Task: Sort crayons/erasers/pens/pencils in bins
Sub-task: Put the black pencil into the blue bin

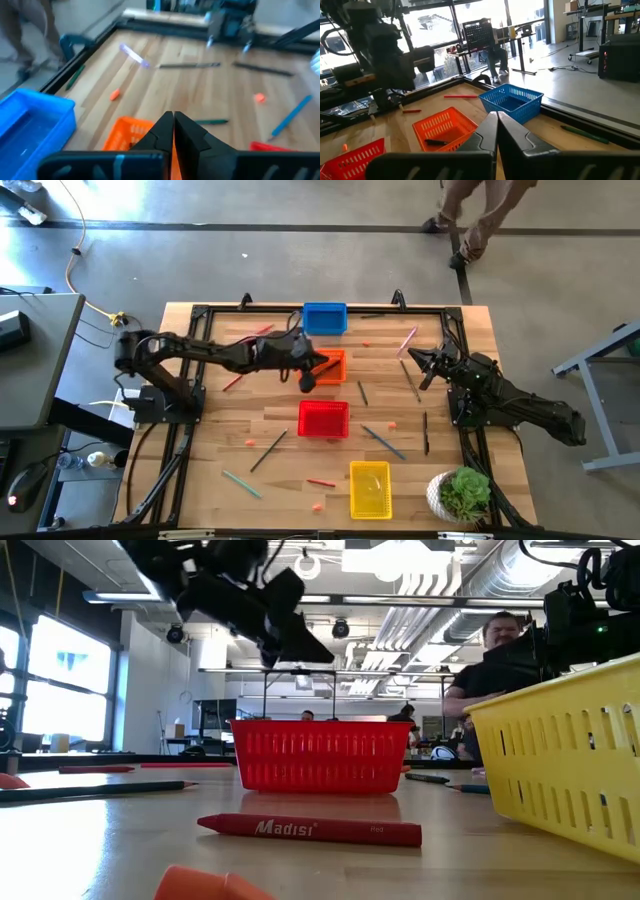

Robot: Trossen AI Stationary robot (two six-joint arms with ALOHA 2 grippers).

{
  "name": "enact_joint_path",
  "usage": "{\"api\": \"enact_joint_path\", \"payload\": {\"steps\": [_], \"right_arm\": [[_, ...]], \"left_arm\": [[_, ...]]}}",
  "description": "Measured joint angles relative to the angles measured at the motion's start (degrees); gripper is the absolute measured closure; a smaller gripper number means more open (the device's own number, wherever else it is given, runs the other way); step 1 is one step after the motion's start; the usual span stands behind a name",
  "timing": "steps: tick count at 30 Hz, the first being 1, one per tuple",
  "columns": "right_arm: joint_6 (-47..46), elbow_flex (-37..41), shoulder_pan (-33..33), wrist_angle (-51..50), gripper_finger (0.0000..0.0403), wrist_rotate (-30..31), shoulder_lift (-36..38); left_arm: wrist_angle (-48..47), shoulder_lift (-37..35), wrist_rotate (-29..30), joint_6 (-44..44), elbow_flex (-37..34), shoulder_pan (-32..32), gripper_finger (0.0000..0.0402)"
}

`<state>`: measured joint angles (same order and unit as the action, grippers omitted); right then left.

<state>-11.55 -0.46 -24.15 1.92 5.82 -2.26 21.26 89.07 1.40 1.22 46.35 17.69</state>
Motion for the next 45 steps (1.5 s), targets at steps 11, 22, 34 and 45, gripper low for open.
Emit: {"api": "enact_joint_path", "payload": {"steps": [11, 22, 34, 45], "right_arm": [[-0.1, 0.0, 0.0, 0.0, 0.0402, 0.0, 0.0], [0.0, 0.0, 0.0, 0.0, 0.0402, 0.0, 0.0], [-0.1, 0.0, 0.0, 0.0, 0.0402, 0.0, 0.0], [-0.2, 0.0, 0.0, 0.0, 0.0402, 0.0, 0.0]], "left_arm": [[27.3, -0.5, -3.8, 1.6, -6.5, -4.6, 0.0399], [32.0, -0.5, -2.2, 2.6, -6.5, -3.6, 0.0398], [36.1, -0.7, -2.2, 7.1, -6.5, -3.1, 0.0398], [33.3, -1.0, -4.8, 5.9, -6.5, -2.4, 0.0398]]}}
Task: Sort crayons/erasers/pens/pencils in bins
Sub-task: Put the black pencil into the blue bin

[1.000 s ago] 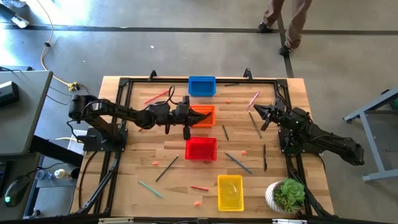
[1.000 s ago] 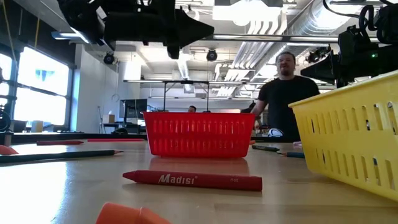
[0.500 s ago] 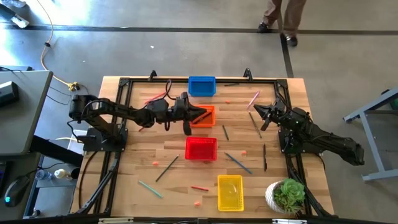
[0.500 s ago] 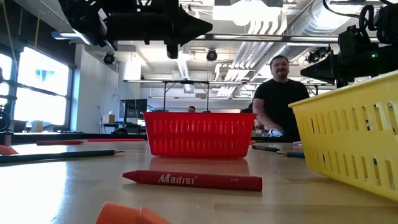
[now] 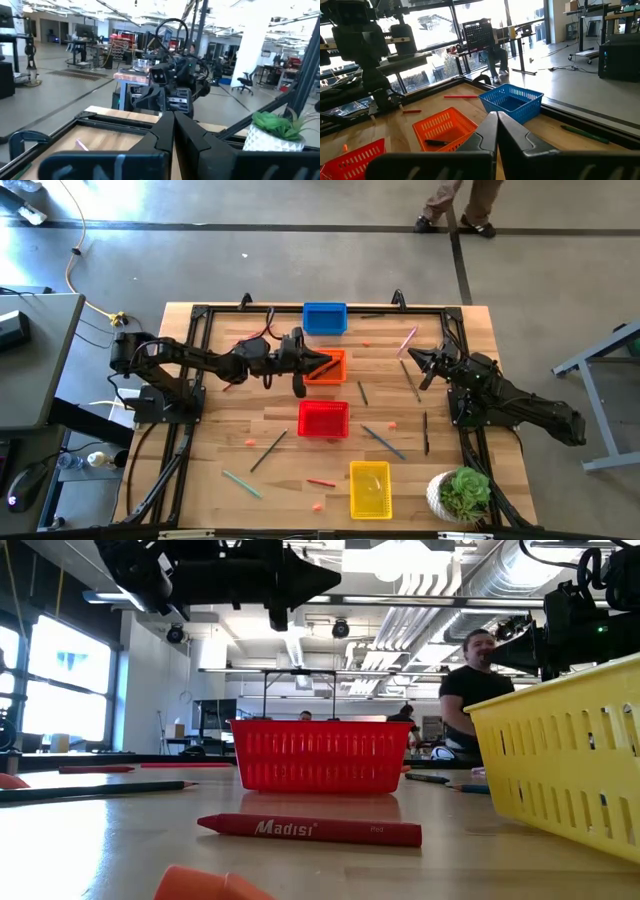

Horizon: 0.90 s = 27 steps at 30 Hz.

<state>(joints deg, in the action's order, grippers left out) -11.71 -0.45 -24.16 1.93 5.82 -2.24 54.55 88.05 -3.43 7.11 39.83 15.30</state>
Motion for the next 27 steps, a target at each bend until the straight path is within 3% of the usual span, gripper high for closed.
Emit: {"api": "enact_joint_path", "payload": {"steps": [8, 15, 27], "right_arm": [[0.1, 0.0, 0.0, 0.0, 0.0402, 0.0, 0.0], [0.0, 0.0, 0.0, 0.0, 0.0402, 0.0, 0.0], [0.0, 0.0, 0.0, 1.8, 0.0402, 0.0, 0.0]], "left_arm": [[-2.8, 0.8, 1.6, -3.1, -1.6, 0.8, 0.0401], [9.0, 1.3, 2.6, -1.7, -11.0, 2.9, 0.0402], [17.5, 1.3, -0.8, -7.9, -19.2, 4.8, 0.0401]]}}
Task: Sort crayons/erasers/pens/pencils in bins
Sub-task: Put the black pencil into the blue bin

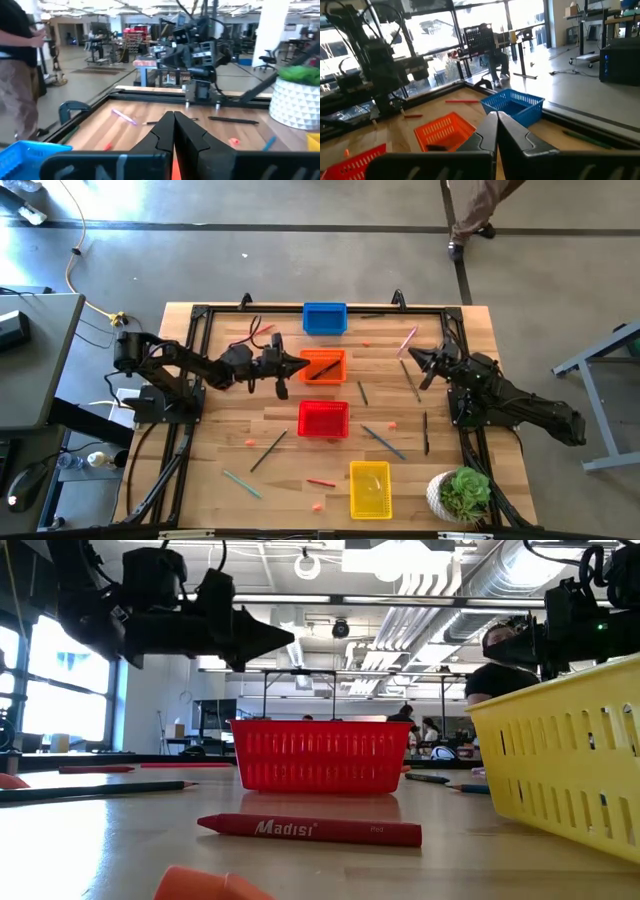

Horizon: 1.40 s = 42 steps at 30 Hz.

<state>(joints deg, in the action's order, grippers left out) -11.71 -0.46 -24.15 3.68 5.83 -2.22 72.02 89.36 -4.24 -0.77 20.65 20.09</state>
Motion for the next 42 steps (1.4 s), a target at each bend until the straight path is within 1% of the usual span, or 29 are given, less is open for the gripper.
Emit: {"api": "enact_joint_path", "payload": {"steps": [2, 5, 8, 10, 12, 14, 16, 19, 22, 27, 32, 35, 40, 42], "right_arm": [[-0.9, 0.0, 0.0, 1.4, 0.0402, 0.0, 0.0], [-4.7, 0.0, 0.0, 4.0, 0.0402, -0.1, 0.0], [-2.8, -0.2, -0.3, 8.2, 0.0402, -0.1, -0.1], [-3.3, -1.3, -0.3, 6.7, 0.0402, 0.0, -0.9], [-4.4, -3.2, -0.2, 5.7, 0.0402, 2.0, -2.7], [-4.8, -5.8, 0.0, 3.5, 0.0402, 5.0, -5.9], [-5.2, -9.0, 0.4, -0.7, 0.0402, 8.0, -10.4], [-6.6, -14.9, 1.0, -6.2, 0.0402, 11.4, -18.7], [-8.7, -20.9, 1.6, -12.7, 0.0402, 13.2, -27.6], [-12.3, -31.0, 2.8, -26.3, 0.0402, 13.0, -40.0], [-16.2, -38.2, 4.8, -39.7, 0.0402, 12.0, -48.3], [-19.5, -39.0, 5.5, -43.9, 0.0402, 10.0, -51.5], [-24.0, -37.9, 5.6, -46.5, 0.0401, 4.3, -56.3], [-24.5, -37.7, 5.6, -47.3, 0.0395, 2.5, -58.5]], "left_arm": [[2.0, 0.0, -0.1, -0.1, -1.3, 0.7, 0.0401], [3.9, 0.0, -0.4, 0.0, -2.8, 2.0, 0.0401], [4.1, 0.0, -0.5, 0.0, -3.3, 3.4, 0.0401], [4.1, 0.0, -0.5, 0.1, -3.3, 4.2, 0.0401], [4.3, 0.0, -0.4, 0.1, -3.3, 4.9, 0.0401], [4.6, 0.0, -0.3, 0.2, -3.3, 5.8, 0.0401], [4.5, 0.0, -0.3, 0.5, -3.3, 6.7, 0.0401], [3.9, 0.0, -0.2, 0.6, -3.3, 7.3, 0.0401], [3.7, 0.0, -0.3, 0.6, -3.3, 7.4, 0.0401], [3.0, 0.0, -0.3, 0.6, -3.3, 7.4, 0.0401], [2.6, 0.0, -0.3, 1.3, -3.3, 7.3, 0.0401], [1.1, 0.0, -0.3, 1.3, -3.3, 7.3, 0.0401], [0.6, 0.0, -0.3, 1.2, -4.4, 7.3, 0.0401], [1.2, 0.0, -0.3, 1.2, -5.1, 7.3, 0.0401]]}}
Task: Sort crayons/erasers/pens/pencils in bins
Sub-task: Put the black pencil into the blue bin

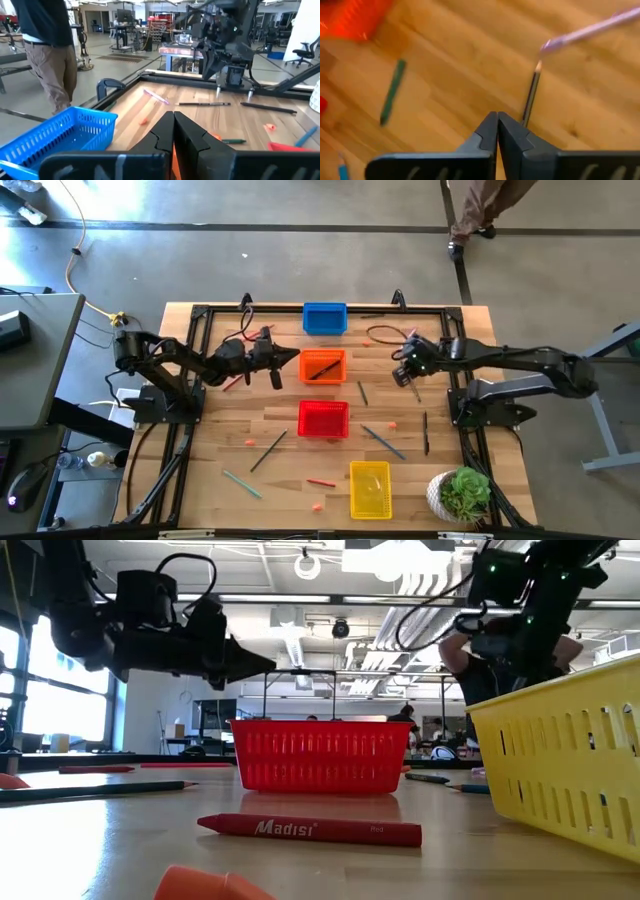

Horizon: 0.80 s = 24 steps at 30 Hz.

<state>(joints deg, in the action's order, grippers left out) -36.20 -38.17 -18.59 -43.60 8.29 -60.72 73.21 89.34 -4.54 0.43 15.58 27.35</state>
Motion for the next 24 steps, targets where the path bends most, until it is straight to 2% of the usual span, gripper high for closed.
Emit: {"api": "enact_joint_path", "payload": {"steps": [8, 11, 24], "right_arm": [[-2.4, 0.1, -0.9, -2.4, 0.0314, -1.5, -8.7], [-2.4, 0.1, -1.6, -3.5, 0.0296, -2.4, -11.9], [-1.4, 0.1, -7.2, 0.8, 0.0297, -3.1, -19.4]], "left_arm": [[0.3, 0.0, 0.0, 0.0, -0.6, 0.0, 0.0402], [0.3, 0.0, 0.0, 0.0, -0.6, 0.0, 0.0402], [0.3, 0.0, 0.0, -0.1, -0.6, 0.0, 0.0402]]}}
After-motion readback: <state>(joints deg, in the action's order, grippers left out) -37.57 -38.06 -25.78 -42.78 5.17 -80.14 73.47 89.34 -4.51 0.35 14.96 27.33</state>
